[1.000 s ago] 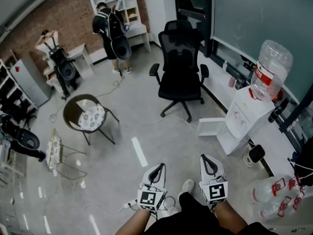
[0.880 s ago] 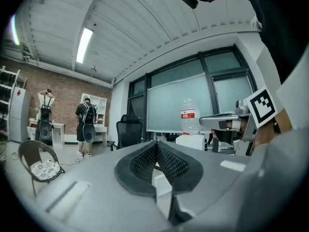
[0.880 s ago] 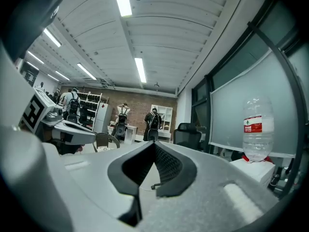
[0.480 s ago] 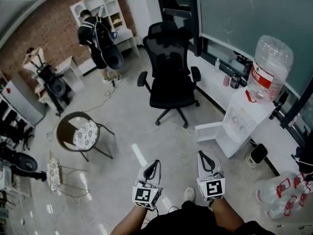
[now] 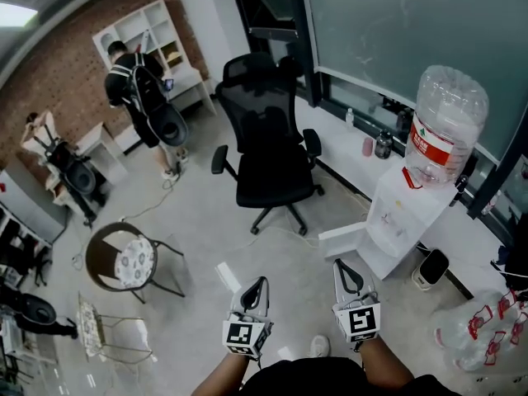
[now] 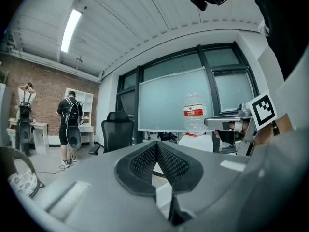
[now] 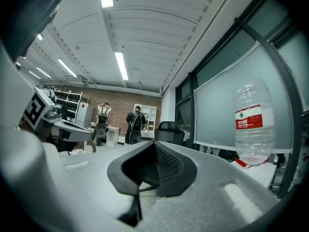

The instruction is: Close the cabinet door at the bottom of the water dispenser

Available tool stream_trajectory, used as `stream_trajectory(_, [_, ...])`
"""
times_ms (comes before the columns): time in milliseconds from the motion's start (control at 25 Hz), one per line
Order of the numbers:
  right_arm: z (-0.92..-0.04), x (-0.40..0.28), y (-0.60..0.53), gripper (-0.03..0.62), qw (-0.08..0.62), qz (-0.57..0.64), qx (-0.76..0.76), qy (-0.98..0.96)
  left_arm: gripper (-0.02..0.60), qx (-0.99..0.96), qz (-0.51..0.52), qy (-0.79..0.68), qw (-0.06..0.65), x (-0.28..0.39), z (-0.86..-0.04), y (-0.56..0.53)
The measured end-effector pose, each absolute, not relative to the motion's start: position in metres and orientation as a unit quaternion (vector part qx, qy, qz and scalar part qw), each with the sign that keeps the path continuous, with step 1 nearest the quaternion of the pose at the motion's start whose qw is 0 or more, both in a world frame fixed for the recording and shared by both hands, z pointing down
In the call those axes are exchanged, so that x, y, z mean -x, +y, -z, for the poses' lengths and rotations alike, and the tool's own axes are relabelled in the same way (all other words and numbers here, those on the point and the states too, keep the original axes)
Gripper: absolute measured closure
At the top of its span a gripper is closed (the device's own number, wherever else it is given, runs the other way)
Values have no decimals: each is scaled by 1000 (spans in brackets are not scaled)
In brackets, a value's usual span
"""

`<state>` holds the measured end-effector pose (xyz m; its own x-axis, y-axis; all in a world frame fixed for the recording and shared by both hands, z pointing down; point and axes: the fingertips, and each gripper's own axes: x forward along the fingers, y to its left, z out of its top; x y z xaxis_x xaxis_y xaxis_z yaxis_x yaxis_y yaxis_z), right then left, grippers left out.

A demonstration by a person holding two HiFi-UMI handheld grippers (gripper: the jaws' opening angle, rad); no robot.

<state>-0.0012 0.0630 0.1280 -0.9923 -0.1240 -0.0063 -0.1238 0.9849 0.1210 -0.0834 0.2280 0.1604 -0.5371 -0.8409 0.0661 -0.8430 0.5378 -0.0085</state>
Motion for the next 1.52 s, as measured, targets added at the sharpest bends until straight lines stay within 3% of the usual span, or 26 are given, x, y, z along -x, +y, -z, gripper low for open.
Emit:
stream_trajectory(1080, [-130,68,-20,591,34,72,-294,-952,563,-685,-14,-727,35,204,-167,77])
stream_trajectory(1520, [-130,53,-29,591,58,89,-386,-916,563,-749,-5,-661,50,214,-176,54])
